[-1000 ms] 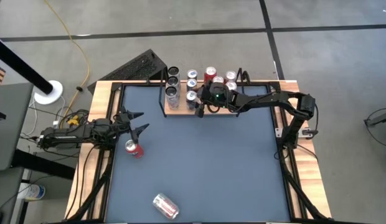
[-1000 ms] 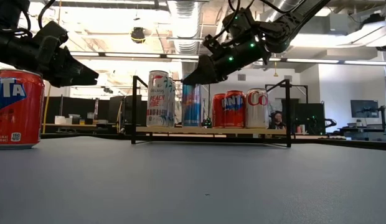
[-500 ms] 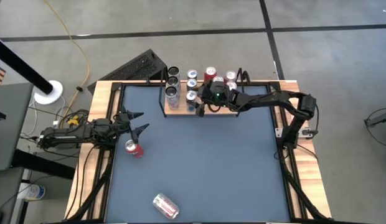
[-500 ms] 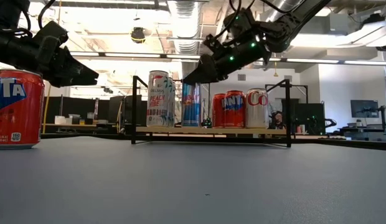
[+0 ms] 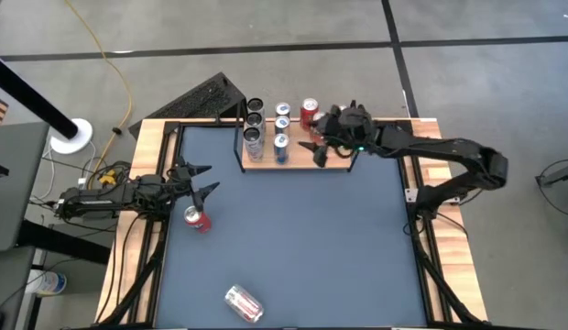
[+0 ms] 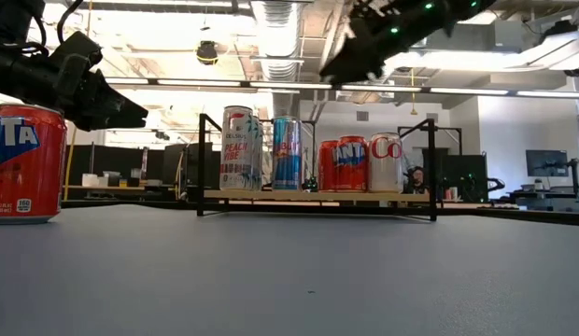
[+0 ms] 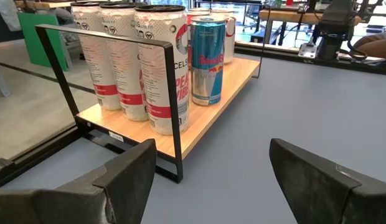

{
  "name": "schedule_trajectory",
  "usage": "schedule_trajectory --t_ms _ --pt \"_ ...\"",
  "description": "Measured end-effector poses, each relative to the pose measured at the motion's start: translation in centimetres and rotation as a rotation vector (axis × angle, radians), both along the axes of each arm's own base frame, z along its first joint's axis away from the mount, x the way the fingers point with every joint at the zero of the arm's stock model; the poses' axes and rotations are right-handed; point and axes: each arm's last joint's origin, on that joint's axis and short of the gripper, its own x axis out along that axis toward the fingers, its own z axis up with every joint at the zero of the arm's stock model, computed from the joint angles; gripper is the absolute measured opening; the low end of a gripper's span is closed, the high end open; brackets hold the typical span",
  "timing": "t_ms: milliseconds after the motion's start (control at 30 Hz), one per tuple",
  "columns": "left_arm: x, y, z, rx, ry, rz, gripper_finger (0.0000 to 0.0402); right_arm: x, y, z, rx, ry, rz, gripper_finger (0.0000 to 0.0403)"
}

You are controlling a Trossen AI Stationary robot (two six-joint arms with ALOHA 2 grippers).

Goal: Place canned beverage on shelf
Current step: Adjust the red soda can on the shelf

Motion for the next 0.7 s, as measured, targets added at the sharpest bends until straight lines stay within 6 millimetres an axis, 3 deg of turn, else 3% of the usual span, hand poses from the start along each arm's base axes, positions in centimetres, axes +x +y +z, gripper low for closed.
schedule_trajectory --t_ms 133,267,500,700 --pt "0.0 0.0 0.0 0.000 0.000 0.000 0.0300 -2.1 -0.4 -0.1 0.121 0.067 -0.085 0.0317" --pt "0.0 0.0 0.0 0.000 0.000 0.000 0.0300 -2.6 -2.0 0.3 0.193 0.155 -0.159 0.0317" --pt "0.0 0.0 0.0 0.000 0.000 0.000 0.0300 -1.3 -5.5 1.8 0.249 0.374 -0.207 0.0317" --pt "0.0 0.0 0.0 0.000 0.000 0.000 0.0300 1.0 -7.5 1.3 0.298 0.462 -0.193 0.0317"
